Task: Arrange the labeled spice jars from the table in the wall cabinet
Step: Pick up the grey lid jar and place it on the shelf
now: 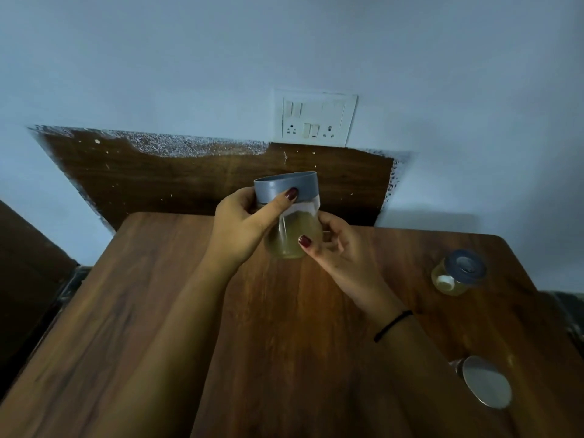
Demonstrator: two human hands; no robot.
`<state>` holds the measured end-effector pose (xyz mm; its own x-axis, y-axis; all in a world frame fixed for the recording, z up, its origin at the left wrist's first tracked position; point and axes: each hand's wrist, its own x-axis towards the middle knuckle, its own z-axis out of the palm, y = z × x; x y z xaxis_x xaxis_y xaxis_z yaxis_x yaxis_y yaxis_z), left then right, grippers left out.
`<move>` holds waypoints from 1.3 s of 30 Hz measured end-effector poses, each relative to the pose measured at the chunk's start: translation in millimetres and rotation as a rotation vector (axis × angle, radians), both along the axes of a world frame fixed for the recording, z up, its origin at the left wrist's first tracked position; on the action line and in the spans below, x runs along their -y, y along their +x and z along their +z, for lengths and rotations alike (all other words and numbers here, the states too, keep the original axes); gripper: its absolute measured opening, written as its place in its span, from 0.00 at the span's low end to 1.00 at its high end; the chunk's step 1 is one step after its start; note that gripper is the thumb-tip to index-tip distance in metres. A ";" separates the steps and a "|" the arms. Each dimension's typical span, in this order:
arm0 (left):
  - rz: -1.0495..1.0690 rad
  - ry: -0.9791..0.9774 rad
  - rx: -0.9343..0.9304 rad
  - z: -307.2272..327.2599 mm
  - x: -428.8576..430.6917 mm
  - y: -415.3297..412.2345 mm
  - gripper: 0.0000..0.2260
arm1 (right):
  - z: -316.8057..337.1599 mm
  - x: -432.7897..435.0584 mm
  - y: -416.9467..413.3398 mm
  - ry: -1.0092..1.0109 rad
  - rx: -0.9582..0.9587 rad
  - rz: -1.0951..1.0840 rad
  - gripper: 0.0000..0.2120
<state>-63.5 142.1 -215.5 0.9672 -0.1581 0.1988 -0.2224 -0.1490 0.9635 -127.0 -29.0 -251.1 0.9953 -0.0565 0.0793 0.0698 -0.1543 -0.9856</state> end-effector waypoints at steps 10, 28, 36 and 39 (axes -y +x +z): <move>-0.085 -0.037 0.031 32.7 7.8 -12.5 0.21 | 27.5 -1.6 -10.8 0.095 0.100 -0.009 0.31; -0.293 -0.123 -0.086 32.9 5.7 -9.0 0.23 | 35.9 -5.0 -11.5 0.184 0.097 -0.007 0.25; -0.297 -0.081 -0.155 29.4 7.7 -8.3 0.25 | 33.8 -7.6 -10.5 0.181 0.101 -0.066 0.23; -0.255 -0.068 -0.155 26.3 8.2 -7.1 0.24 | 30.4 -9.2 -9.6 0.161 0.084 -0.125 0.29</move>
